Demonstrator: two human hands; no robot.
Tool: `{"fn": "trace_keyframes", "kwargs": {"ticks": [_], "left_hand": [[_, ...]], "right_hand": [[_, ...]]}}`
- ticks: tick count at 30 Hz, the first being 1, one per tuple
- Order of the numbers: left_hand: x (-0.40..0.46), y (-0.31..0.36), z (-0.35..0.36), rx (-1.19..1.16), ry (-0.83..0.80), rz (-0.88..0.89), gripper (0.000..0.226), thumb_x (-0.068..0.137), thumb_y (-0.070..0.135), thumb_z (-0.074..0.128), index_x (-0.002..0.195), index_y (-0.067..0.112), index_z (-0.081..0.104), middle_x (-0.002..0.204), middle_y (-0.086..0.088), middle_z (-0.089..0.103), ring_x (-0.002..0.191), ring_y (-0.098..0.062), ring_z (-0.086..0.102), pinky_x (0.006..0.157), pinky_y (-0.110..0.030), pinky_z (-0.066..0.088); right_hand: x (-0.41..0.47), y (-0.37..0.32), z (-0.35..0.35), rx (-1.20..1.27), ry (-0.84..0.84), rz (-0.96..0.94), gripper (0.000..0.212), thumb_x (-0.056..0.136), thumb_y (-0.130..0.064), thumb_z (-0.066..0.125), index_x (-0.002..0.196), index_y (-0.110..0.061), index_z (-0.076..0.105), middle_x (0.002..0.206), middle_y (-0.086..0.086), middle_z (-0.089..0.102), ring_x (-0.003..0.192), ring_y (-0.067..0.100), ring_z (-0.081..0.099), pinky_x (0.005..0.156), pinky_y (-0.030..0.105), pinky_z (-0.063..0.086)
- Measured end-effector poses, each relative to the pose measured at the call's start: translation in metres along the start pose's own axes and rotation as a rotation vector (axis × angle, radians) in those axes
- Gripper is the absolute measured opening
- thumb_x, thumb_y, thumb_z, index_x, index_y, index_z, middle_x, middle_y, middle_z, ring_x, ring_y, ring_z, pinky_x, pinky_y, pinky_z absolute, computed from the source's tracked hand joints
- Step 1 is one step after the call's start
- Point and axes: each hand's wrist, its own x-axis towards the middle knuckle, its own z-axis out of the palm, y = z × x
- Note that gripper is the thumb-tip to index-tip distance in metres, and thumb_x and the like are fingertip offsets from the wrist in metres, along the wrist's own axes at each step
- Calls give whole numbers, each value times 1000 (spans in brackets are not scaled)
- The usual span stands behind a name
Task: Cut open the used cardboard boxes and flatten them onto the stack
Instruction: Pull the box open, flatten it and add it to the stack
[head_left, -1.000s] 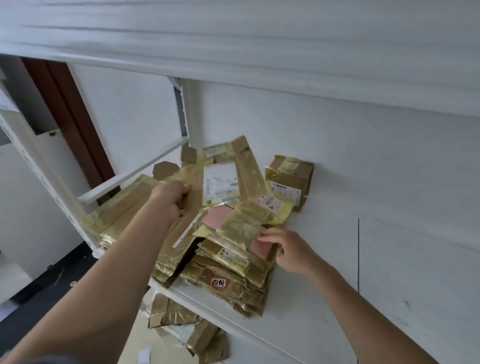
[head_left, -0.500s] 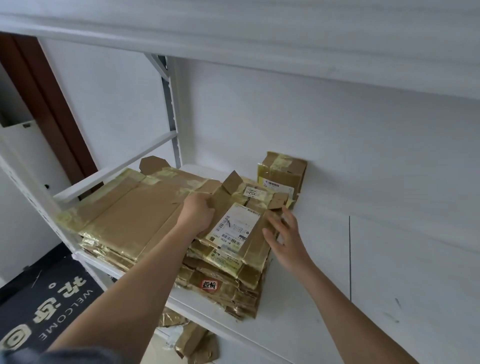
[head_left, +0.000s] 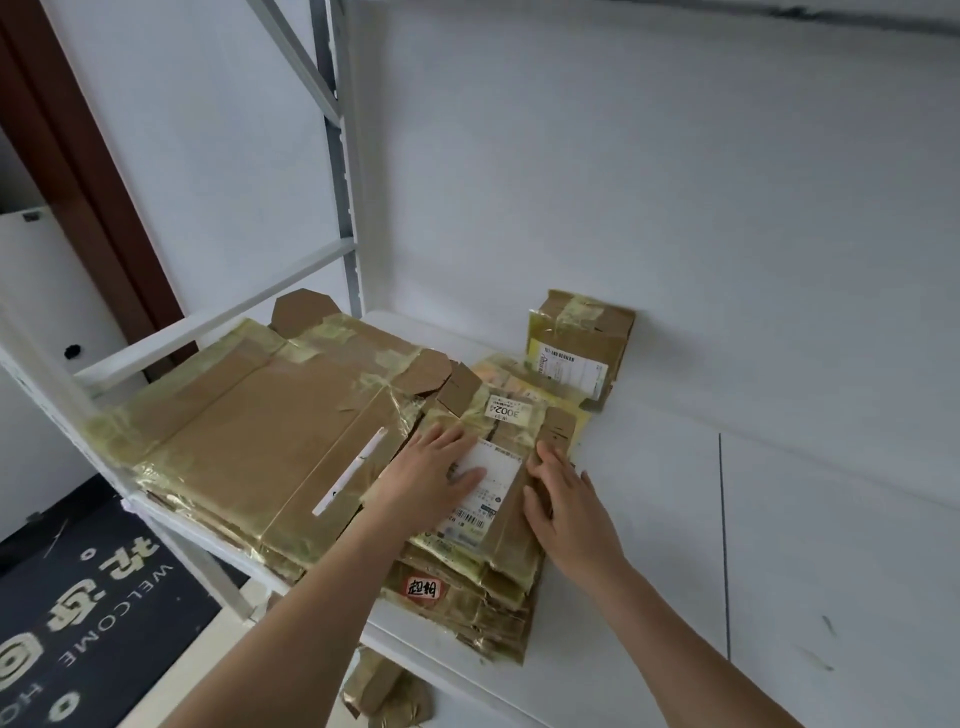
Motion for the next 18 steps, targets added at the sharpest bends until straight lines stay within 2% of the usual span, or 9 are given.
{"fn": "trace_keyframes", "kwargs": {"ticks": [3, 5, 8, 11, 13, 16, 18], "left_hand": [[1, 6, -3, 62, -48, 0, 62, 101, 57, 29, 155, 30, 15, 163, 10, 5, 150, -13, -3, 118, -30, -3], [1, 16, -12, 141, -78, -12, 62, 102, 53, 28, 156, 26, 14, 163, 7, 6, 151, -17, -1, 120, -35, -2], [-4, 36, -24, 237, -69, -31, 59, 102, 48, 35, 153, 20, 25, 161, 2, 18, 150, -21, 9, 122, -42, 13], [-11, 55, -35, 282, 19, -76, 48, 98, 46, 47, 136, 17, 48, 147, -6, 34, 135, -24, 37, 115, -40, 32], [-16, 61, -44, 240, 76, -85, 39, 98, 47, 47, 119, 16, 59, 136, -5, 37, 124, -23, 46, 106, -39, 43], [-24, 62, -56, 208, 98, -61, 43, 100, 52, 35, 106, 19, 63, 129, -1, 42, 120, -20, 48, 100, -41, 46], [-25, 62, -62, 212, 102, -45, 47, 101, 52, 29, 109, 20, 62, 129, -1, 43, 121, -21, 48, 103, -42, 43]], "right_hand": [[1, -1, 5, -46, -38, 37, 44, 106, -39, 28, 142, -19, 42, 165, -4, 13, 152, 11, 8, 122, 38, 12], [2, -5, -2, -119, -95, 50, 44, 106, -39, 25, 144, -20, 39, 165, -5, 12, 152, 12, 8, 122, 41, 12], [1, -16, -22, -209, -151, 58, 43, 106, -39, 26, 144, -23, 39, 164, -5, 17, 151, 15, 13, 122, 44, 13], [-5, -27, -38, -241, -78, 63, 41, 105, -39, 31, 141, -25, 45, 148, -2, 38, 135, 24, 38, 112, 41, 34], [-8, -31, -48, -238, -65, 73, 42, 105, -39, 31, 144, -25, 42, 141, 1, 42, 122, 26, 45, 103, 39, 42], [-7, -31, -64, -206, -124, 80, 45, 105, -38, 30, 148, -25, 36, 145, 3, 43, 121, 29, 48, 105, 43, 41], [-6, -32, -73, -190, -129, 73, 46, 105, -39, 30, 149, -25, 35, 145, 4, 44, 123, 31, 49, 105, 45, 40]]}}
